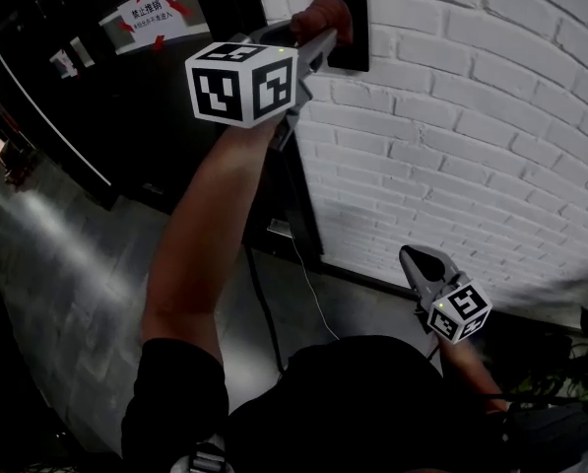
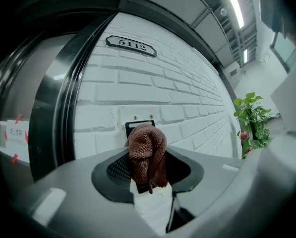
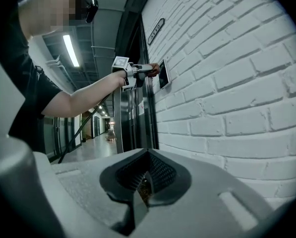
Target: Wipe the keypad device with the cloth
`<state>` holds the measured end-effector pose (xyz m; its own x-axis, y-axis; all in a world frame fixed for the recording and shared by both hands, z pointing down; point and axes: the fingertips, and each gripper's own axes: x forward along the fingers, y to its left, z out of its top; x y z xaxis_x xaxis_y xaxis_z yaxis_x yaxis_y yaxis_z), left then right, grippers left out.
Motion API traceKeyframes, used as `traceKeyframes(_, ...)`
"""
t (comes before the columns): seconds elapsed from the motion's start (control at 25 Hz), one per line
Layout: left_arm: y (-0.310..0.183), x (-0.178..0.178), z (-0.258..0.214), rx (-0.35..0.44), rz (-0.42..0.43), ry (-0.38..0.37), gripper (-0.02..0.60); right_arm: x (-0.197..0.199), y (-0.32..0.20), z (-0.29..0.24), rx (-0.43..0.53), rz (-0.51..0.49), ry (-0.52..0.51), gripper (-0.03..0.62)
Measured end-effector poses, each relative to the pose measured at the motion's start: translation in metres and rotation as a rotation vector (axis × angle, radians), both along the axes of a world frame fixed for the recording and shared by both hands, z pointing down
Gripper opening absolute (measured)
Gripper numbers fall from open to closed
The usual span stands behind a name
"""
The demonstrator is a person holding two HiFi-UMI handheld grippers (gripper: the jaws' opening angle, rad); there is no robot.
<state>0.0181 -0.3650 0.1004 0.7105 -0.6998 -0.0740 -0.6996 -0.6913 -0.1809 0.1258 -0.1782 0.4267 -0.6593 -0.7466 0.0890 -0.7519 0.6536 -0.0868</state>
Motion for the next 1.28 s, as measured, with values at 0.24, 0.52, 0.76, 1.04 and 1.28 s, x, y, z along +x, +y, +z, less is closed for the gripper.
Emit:
traceKeyframes(0.24, -0.011, 0.019, -0.019, 0.041, -0.004, -0.001, 0.169, 0.017, -0.009, 0.004, -0.001, -0.001, 0.011, -0.009)
traceKeyframes(0.52, -0.021, 0.016, -0.021, 0.047, -0.043, -0.020, 0.169, 0.027, -0.016, 0.002, -0.004, -0.003, -0.001, -0.009)
traceKeyframes(0.76, -0.022, 0.021, -0.014, 0.035, -0.036, -0.033, 0.167, 0.025, -0.019, 0.012, -0.019, -0.009, -0.023, -0.009)
traceKeyframes(1.04, -0.023, 0.022, -0.008, 0.029, -0.037, -0.040, 0.167, 0.029, -0.021, 0.018, -0.036, -0.007, -0.025, -0.009)
traceKeyframes(1.28, -0.022, 0.024, 0.007, 0.006, -0.031, -0.065, 0.166, 0.026, -0.021, 0.020, -0.037, -0.015, -0.026, -0.009)
